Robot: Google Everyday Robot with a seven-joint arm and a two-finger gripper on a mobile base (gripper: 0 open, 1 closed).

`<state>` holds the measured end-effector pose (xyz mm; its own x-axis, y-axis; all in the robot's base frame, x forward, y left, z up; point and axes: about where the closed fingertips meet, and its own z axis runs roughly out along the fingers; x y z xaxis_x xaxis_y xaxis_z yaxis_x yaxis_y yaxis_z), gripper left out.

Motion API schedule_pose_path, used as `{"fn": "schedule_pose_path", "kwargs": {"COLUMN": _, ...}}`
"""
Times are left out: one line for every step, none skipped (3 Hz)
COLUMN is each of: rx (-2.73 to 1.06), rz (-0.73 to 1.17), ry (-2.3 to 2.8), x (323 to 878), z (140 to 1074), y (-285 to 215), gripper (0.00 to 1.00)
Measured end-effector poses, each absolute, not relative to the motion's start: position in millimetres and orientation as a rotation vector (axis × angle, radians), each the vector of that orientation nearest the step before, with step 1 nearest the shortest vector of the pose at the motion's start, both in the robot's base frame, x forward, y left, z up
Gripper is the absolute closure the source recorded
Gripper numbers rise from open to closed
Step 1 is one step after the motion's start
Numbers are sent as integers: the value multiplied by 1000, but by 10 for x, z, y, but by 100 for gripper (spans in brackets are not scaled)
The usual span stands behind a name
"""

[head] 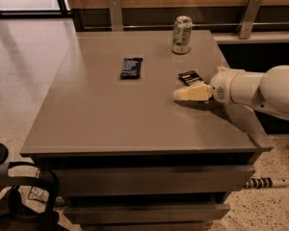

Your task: Pick rxbar chocolate

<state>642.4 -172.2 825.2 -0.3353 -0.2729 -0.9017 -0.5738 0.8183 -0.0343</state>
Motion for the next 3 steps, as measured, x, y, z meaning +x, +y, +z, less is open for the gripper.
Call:
{"fn": "schedule_pose_path", "kwargs": {"rx": -640, "rz": 338, "ry": 1925, "x": 6470, "z": 8221, "y": -1679, "gripper": 0}}
{"fn": "schedule_pose_path", "kwargs": {"rx": -593, "rz": 344, "ry": 1927, "x": 6528, "z": 8108, "y": -1680, "gripper": 0}}
{"fn": "schedule_pose_path", "kwargs": {"rx": -552, "rz": 357, "ry": 1933, "x": 6572, "z": 8024, "y": -1683, "gripper": 0}}
